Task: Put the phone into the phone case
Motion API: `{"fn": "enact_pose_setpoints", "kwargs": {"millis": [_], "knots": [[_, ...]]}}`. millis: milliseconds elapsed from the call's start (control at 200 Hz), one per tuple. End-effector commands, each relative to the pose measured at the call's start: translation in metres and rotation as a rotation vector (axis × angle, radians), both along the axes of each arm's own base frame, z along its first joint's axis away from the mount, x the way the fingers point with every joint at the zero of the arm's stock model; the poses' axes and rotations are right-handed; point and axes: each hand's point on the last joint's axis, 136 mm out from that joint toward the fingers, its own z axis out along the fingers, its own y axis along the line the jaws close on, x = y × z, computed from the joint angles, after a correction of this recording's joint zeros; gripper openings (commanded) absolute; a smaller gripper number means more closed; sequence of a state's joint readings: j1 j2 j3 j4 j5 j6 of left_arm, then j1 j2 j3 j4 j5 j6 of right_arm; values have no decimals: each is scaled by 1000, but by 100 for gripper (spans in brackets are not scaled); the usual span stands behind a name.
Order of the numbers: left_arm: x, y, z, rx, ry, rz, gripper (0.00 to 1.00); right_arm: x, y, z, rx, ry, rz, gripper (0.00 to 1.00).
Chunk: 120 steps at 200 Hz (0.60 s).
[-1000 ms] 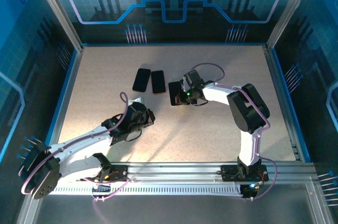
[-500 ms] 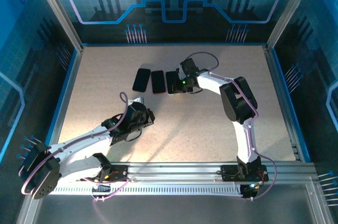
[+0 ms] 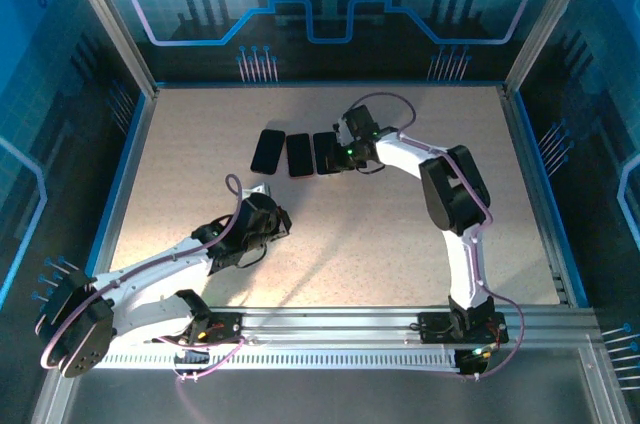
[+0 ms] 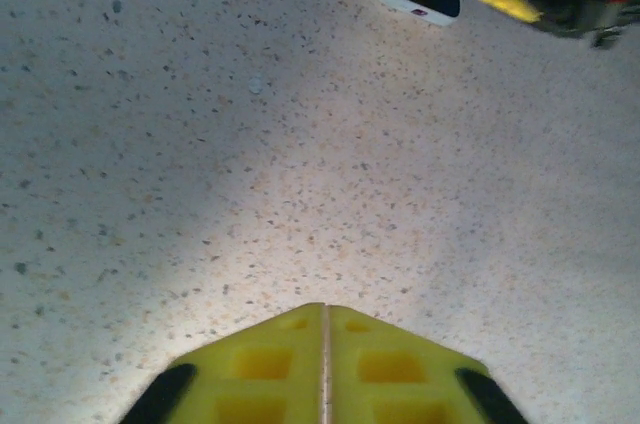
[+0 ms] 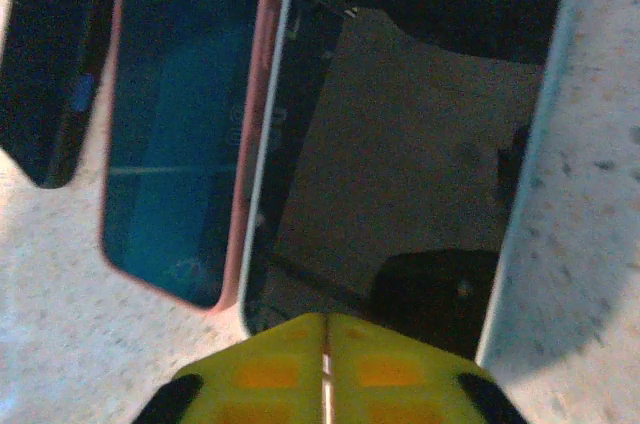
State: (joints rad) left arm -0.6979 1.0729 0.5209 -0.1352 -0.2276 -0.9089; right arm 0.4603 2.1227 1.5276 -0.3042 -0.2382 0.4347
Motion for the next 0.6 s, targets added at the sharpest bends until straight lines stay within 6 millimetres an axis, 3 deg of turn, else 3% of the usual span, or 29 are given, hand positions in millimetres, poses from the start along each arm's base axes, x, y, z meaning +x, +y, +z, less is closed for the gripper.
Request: {"fn": "enact_pose_setpoints", "kwargs": {"millis": [0, 55, 80, 95, 195, 250, 560, 595], "knots": [[8, 11, 17, 54, -44, 29, 45, 1, -13, 83, 54, -181, 10, 41], [11, 16, 23, 79, -61, 36, 63, -7, -22, 103, 64, -222, -3, 72], [13, 17, 26, 91, -67, 36, 68, -12, -28, 110, 64, -238, -14, 94], [15, 19, 28, 98, -69, 38, 71, -14, -32, 114, 65, -248, -20, 100], [25, 27, 38, 140, -84, 38, 93, -32, -62, 128, 48, -285, -62, 100], [32, 35, 42, 170, -86, 41, 98, -42, -83, 129, 14, -296, -100, 100], [78, 105, 64, 380, -194, 136, 100, -78, -207, 115, -247, -405, -321, 100], [84, 111, 67, 396, -220, 142, 99, -83, -220, 106, -290, -407, -343, 100]]}}
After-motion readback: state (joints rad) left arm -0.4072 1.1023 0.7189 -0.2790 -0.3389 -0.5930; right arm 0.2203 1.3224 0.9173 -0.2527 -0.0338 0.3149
